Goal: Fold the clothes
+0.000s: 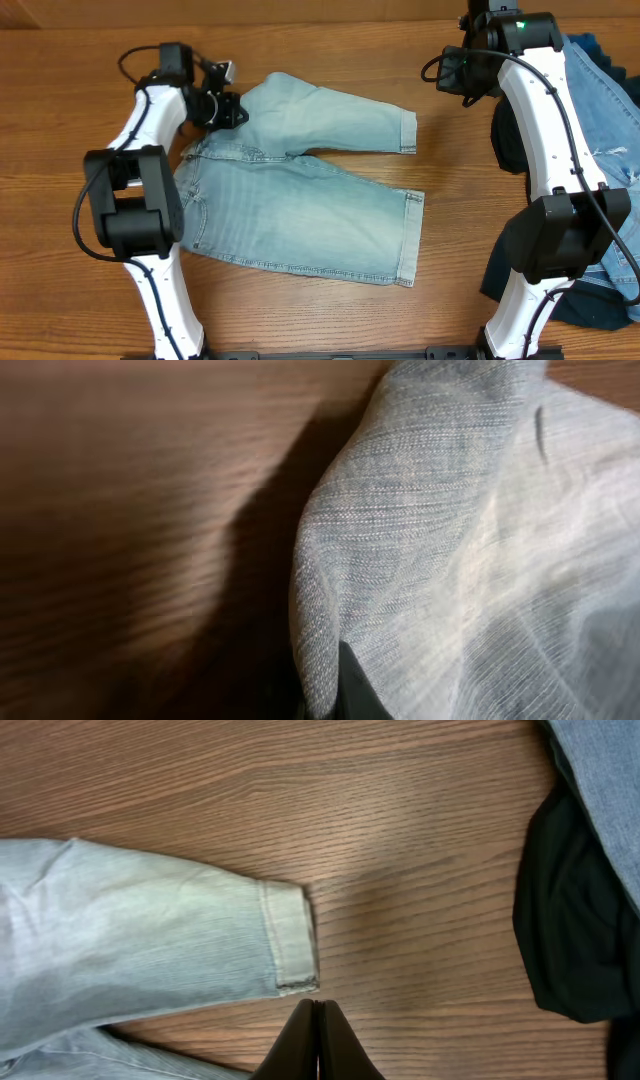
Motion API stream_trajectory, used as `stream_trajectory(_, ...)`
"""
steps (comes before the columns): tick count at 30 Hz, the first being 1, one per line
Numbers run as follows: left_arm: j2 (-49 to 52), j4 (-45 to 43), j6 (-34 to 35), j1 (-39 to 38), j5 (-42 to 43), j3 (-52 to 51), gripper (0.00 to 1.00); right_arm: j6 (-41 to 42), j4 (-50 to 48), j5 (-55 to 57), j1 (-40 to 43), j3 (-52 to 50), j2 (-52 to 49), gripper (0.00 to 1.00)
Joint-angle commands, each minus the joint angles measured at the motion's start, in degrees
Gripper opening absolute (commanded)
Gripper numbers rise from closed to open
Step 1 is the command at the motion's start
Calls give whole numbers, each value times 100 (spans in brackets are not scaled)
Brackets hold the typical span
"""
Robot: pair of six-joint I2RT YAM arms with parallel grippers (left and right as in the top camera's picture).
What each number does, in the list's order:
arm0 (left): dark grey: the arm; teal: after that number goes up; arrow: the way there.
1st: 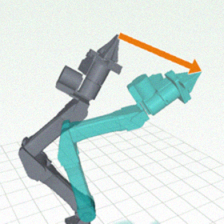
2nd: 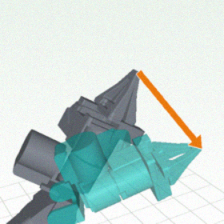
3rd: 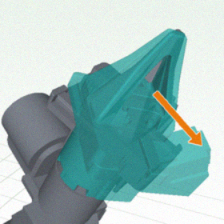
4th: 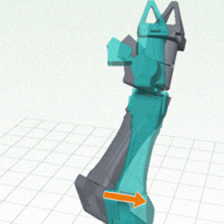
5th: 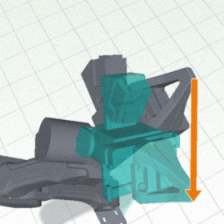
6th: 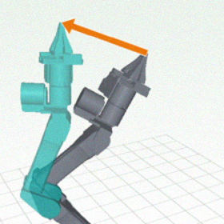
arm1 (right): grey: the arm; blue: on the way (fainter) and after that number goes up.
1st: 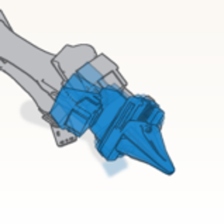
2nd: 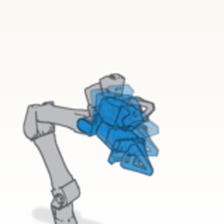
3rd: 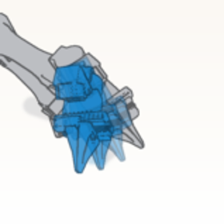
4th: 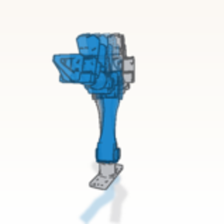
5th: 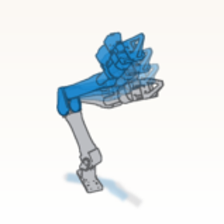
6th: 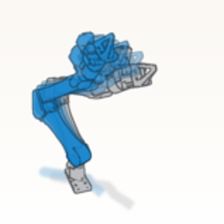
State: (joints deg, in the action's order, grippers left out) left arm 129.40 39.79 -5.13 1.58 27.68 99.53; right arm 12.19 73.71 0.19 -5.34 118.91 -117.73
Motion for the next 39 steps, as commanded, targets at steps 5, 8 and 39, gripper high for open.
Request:
stream_trajectory(5, -1460, 114, -542, -2109, -4035, 330, 4, 4, -299, -17, 96, 48, 133, 4)
stream_trajectory(8, -1480, 372, -728, -2813, -4953, 328, 4, 31, -573, 13, 308, 48, 415, 4)
stream_trajectory(39, -1329, -2111, -1082, -2876, -3224, -92, 83, 87, -1340, -203, 1093, 46, 1862, 4)
